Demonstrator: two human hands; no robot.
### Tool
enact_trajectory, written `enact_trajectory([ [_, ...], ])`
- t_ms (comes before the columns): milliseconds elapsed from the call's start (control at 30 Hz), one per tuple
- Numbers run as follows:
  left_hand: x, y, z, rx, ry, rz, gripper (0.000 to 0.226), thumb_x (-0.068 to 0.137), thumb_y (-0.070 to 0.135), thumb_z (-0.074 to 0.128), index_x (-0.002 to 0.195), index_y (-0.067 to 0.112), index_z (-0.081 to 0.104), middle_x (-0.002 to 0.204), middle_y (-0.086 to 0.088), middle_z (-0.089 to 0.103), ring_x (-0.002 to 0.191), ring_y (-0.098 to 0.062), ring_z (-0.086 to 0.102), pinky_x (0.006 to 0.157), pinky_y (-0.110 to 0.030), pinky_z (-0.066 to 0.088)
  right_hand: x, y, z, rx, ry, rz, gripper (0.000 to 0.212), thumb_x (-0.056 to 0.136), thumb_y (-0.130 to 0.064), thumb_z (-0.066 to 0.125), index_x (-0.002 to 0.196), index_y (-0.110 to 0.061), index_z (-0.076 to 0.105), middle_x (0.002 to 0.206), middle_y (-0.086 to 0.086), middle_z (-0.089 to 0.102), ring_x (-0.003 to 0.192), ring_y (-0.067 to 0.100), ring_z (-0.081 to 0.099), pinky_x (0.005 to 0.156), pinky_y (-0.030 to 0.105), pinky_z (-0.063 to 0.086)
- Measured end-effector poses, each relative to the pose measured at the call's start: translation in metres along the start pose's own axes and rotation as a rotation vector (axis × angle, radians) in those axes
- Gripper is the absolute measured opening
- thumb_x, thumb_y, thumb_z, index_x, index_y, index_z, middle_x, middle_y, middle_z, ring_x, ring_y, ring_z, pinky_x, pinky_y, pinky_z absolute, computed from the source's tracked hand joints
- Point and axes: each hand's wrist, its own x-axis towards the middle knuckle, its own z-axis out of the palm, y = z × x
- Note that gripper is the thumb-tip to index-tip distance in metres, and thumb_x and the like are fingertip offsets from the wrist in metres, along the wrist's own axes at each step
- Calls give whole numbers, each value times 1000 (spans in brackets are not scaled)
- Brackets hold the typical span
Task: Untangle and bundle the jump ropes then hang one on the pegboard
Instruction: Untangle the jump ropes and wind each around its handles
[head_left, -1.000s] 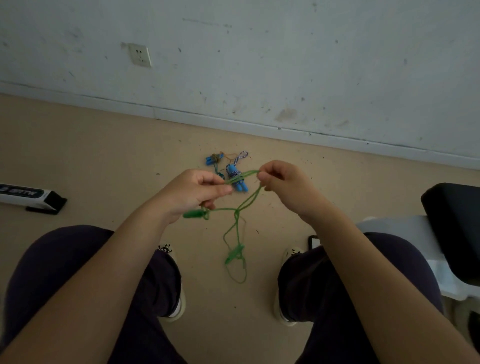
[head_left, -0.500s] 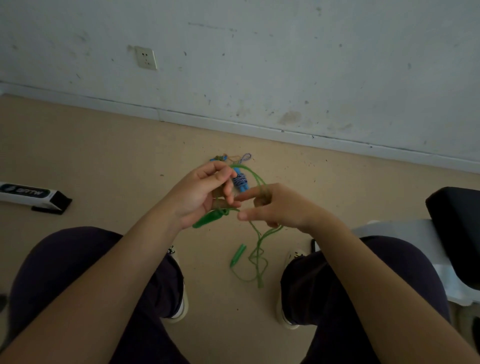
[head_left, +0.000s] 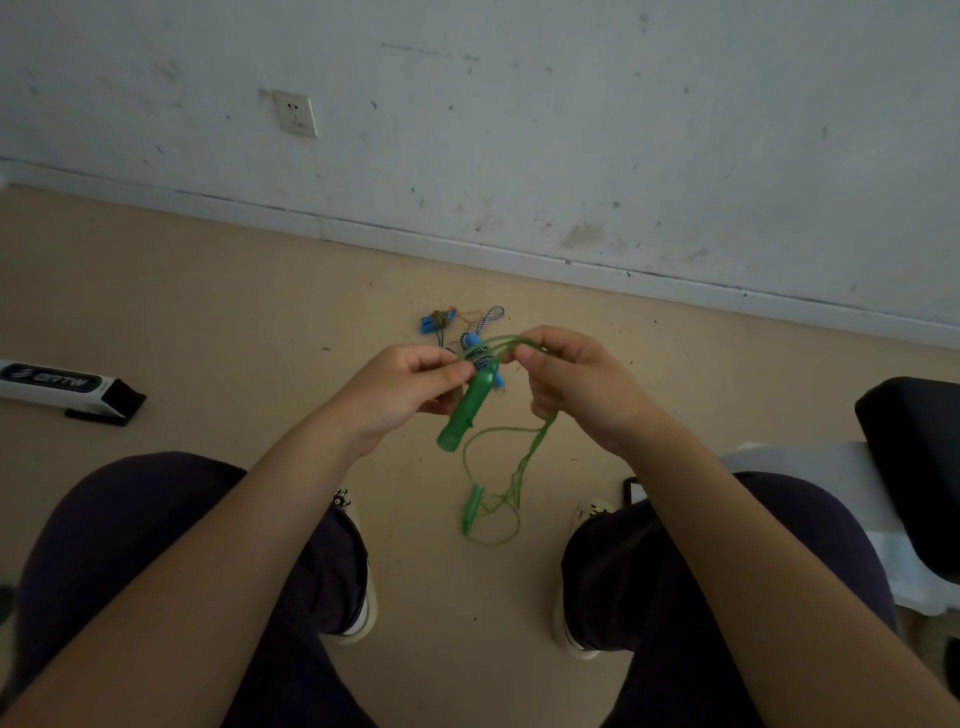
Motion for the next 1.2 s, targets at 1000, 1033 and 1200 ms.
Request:
enact_trajectory([
  [1000,-1,2,-4,-177,-34,91,15,83,36,73,90,24,78,80,0,71,75,-15,66,68,-27,56,1,3,10,-398,-152,21,14,94,-20,66,92,-8,75,86,12,72,78,15,67,74,33,58],
  [1033,1,1,-5,-222,-43,77,29,80,41,76,103,25,76,93,0,74,89,-17,69,77,-30,58,1,2,10,-276,-131,24,17,95,-16,64,94,-2,73,86,14,72,77,18,70,72,31,58],
  [1200,-1,-8,4,8,-340,-51,61,73,47,81,126,23,64,110,-6,75,109,-19,69,100,-32,48,1,-3,8,11,43,-17,20,92,-16,65,93,2,72,83,24,72,67,24,71,66,29,59],
])
